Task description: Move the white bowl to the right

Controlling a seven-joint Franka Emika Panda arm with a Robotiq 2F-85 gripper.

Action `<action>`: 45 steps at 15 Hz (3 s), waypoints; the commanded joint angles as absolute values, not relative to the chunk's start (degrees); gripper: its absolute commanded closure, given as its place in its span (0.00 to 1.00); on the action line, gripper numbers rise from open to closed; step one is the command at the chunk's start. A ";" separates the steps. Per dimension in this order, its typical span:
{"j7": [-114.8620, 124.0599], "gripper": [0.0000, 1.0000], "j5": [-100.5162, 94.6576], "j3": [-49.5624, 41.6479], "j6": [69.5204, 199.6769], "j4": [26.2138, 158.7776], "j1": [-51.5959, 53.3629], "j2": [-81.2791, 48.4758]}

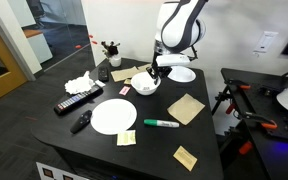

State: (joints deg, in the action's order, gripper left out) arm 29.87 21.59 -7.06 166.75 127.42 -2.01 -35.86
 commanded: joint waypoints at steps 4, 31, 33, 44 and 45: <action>34.26 0.97 22.31 -9.74 164.50 134.60 0.17 -32.42; 53.37 0.30 19.91 -16.98 168.67 146.22 5.26 -29.83; 53.30 0.15 19.35 -17.68 168.37 146.58 6.21 -29.38; 52.75 0.00 8.76 -25.34 160.74 147.76 12.78 -22.24; 53.02 0.00 7.12 -25.85 159.96 147.83 13.02 -21.16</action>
